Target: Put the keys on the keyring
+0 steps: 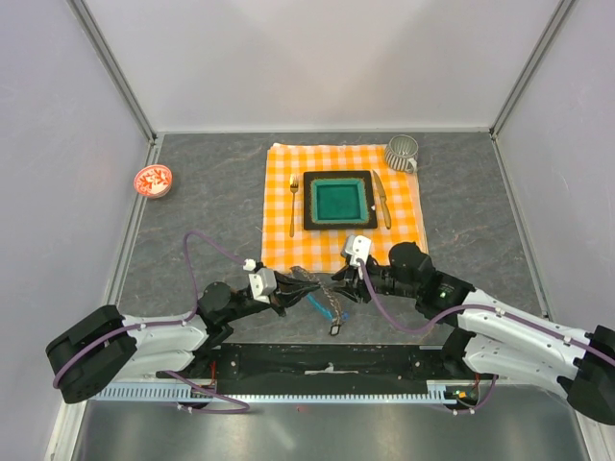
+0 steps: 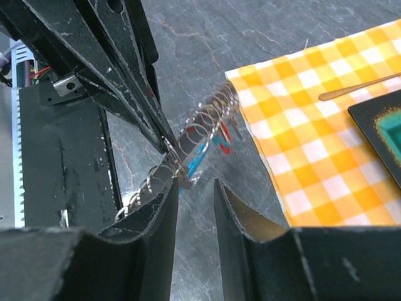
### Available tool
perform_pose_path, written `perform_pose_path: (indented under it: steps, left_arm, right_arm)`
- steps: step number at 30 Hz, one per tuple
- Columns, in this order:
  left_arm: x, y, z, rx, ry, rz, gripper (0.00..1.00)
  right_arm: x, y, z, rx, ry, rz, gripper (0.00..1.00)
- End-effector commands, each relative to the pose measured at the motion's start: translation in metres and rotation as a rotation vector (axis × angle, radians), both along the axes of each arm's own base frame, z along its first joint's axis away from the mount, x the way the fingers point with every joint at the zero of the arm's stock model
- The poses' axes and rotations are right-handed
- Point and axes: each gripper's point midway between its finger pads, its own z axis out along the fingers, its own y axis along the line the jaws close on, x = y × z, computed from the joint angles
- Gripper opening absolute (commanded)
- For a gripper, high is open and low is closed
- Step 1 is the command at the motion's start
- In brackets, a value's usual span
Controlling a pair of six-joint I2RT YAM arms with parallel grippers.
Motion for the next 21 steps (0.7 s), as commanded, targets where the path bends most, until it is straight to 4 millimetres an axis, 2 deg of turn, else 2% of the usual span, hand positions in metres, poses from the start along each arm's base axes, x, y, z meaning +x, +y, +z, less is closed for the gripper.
perform_pose_path:
  steps: [1,21]
  left_arm:
    - [-0.0232,0.0209,0.1103,-0.364,-0.289,-0.030,0.02]
    - [-0.0283,0.0210,0.1160,-0.378,-0.298,-0.056,0.02]
  right_arm:
    - [0.0014,0.0154,0.0360,0.092,-0.074,0.063,0.37]
    - [-0.0075,0.0220,0.0279,0.096,-0.052,0.129,0.32]
